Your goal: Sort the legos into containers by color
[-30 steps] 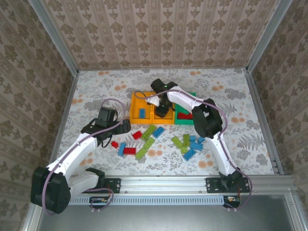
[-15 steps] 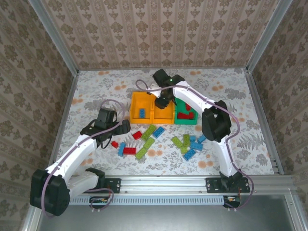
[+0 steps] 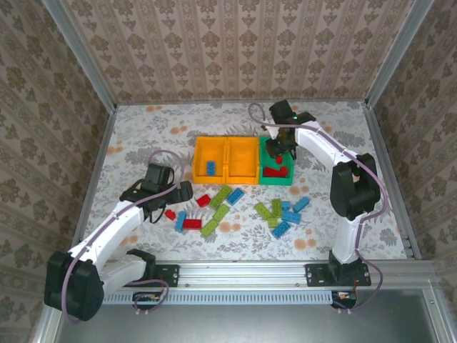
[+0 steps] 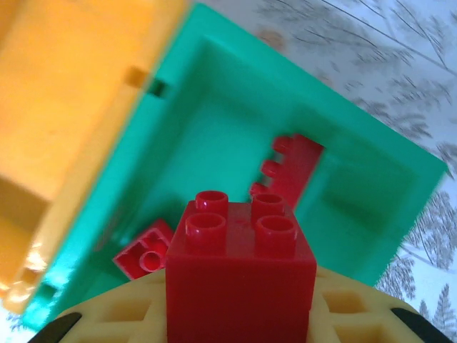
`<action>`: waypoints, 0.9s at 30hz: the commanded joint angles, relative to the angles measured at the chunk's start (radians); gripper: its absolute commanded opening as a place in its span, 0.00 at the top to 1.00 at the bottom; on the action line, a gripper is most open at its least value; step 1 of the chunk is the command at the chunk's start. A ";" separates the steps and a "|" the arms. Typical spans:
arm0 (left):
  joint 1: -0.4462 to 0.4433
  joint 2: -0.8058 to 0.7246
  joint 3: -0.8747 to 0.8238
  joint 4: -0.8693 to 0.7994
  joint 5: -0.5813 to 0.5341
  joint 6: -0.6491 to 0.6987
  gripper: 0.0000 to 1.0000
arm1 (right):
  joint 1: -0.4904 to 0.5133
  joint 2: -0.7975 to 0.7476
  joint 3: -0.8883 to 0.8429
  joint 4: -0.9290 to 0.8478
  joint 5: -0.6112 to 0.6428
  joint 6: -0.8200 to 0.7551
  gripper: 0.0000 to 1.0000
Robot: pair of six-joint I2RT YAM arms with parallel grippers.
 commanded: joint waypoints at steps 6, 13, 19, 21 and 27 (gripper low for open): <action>-0.024 0.056 0.000 0.005 0.046 -0.019 0.00 | -0.010 0.047 0.004 -0.039 -0.012 0.163 0.75; -0.044 0.121 0.036 0.013 0.063 -0.008 0.00 | -0.011 0.066 0.024 -0.049 -0.017 0.180 0.52; -0.064 0.117 0.030 0.010 0.035 -0.053 0.00 | 0.007 0.002 -0.012 -0.013 -0.020 0.174 0.23; -0.058 0.107 0.034 -0.014 0.015 -0.074 0.00 | 0.026 -0.028 -0.024 0.000 -0.022 0.174 0.21; -0.010 0.079 0.065 -0.174 -0.080 -0.156 0.00 | 0.148 -0.097 -0.037 0.041 0.007 0.188 0.18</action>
